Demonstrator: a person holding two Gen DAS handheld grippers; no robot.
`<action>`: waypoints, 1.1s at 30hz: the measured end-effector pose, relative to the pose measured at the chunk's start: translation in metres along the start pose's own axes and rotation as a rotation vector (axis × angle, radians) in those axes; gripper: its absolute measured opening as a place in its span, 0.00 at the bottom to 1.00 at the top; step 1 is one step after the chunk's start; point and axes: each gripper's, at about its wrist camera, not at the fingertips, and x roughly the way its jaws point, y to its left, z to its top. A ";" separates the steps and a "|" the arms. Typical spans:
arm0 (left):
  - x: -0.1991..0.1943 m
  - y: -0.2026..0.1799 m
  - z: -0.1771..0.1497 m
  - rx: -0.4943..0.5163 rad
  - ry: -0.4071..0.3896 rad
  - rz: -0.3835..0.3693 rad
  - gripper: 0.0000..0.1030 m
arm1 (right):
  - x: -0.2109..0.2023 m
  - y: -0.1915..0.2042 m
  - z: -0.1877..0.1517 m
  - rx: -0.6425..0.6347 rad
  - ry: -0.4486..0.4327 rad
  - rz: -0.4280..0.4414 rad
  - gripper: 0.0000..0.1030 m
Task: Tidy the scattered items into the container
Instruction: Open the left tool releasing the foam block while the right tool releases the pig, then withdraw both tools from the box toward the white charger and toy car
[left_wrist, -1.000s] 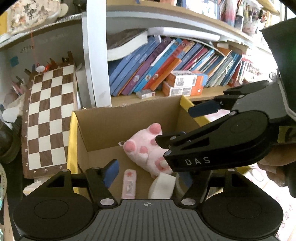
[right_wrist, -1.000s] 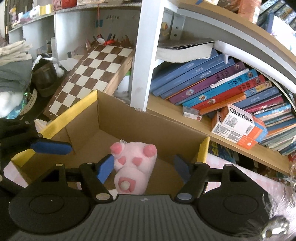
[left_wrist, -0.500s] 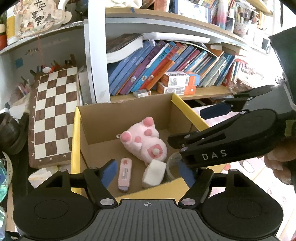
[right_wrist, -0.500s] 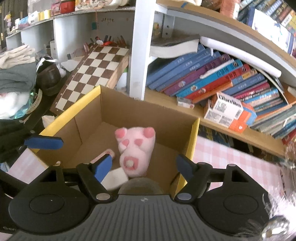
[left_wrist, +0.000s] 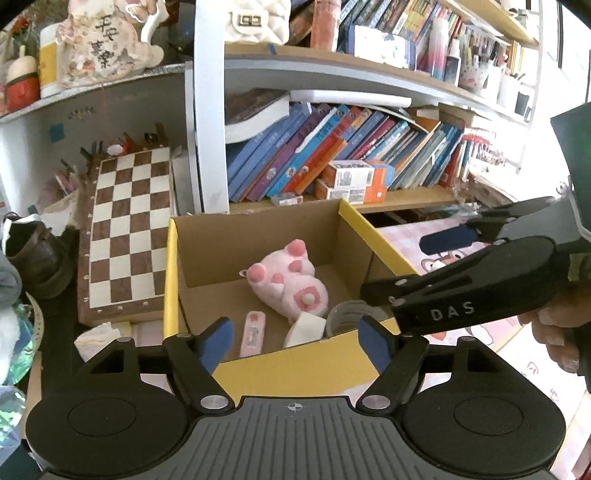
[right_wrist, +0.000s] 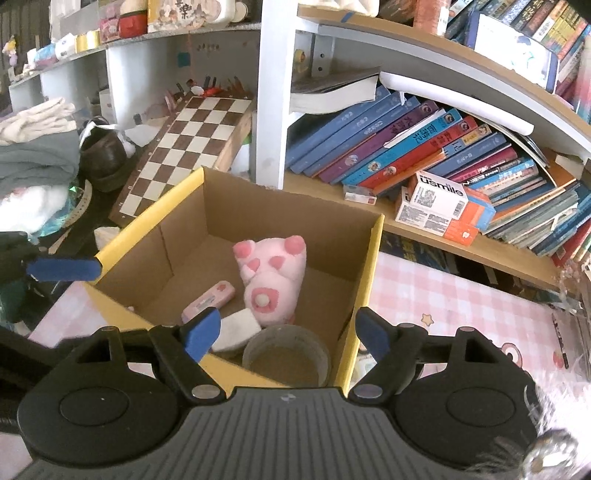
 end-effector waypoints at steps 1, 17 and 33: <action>-0.003 0.000 -0.001 -0.002 -0.004 0.000 0.75 | -0.003 0.000 -0.002 0.000 -0.005 0.000 0.77; -0.031 -0.001 -0.009 -0.027 -0.036 -0.025 0.76 | -0.044 0.008 -0.039 0.012 -0.057 -0.035 0.79; -0.037 -0.009 -0.026 -0.046 -0.005 -0.053 0.76 | -0.056 0.003 -0.079 0.106 -0.020 -0.070 0.86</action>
